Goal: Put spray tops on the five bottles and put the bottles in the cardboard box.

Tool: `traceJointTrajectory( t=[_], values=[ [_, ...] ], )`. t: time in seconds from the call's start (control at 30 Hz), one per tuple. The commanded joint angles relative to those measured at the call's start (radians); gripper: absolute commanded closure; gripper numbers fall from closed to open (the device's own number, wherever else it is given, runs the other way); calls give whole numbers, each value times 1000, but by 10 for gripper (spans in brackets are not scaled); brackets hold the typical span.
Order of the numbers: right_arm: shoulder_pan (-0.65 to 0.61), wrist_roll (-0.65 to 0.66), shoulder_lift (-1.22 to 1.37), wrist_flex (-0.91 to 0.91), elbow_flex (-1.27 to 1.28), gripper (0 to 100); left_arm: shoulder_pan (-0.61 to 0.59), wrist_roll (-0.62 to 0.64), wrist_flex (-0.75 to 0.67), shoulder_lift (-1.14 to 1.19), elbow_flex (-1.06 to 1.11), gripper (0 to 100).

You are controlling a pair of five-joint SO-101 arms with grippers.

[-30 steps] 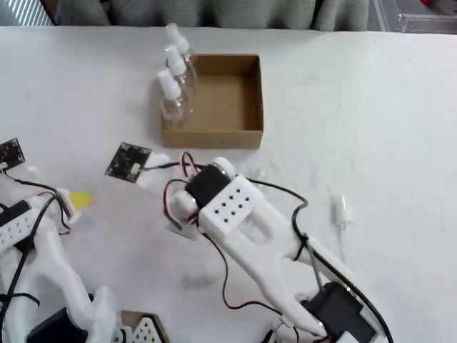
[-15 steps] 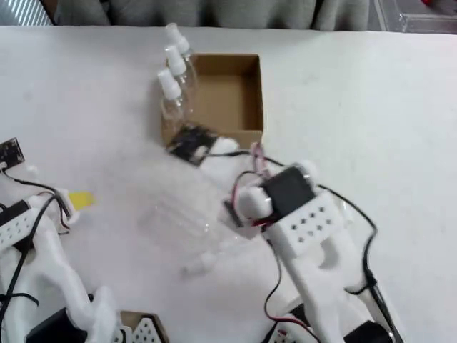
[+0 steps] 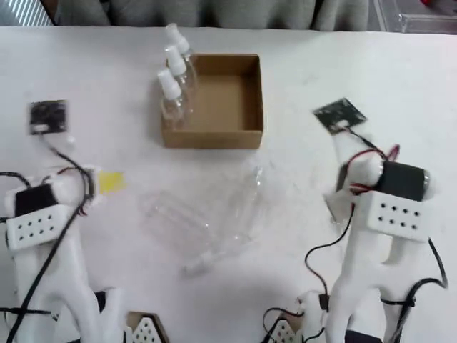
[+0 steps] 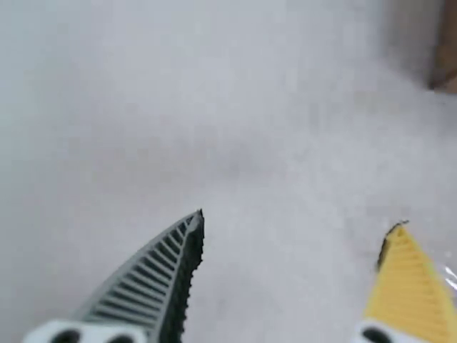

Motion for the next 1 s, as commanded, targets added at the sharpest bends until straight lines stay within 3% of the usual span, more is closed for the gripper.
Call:
traceJointTrajectory(
  t=[0.0,0.2,0.37,0.57,0.97],
  values=[
    [148,72,-35,-79,57,982,205,-259,83,-85,-71,631],
    [311,187,-35,-191,187,982,381,-643,170,-168,-48,631],
    [395,264,-31,-318,313,982,507,-816,186,-283,35,631],
    [360,245,-35,-381,391,982,533,-684,175,-429,60,631],
    [-58,-84,-36,-162,307,982,99,-359,236,-532,161,631]
  ],
)
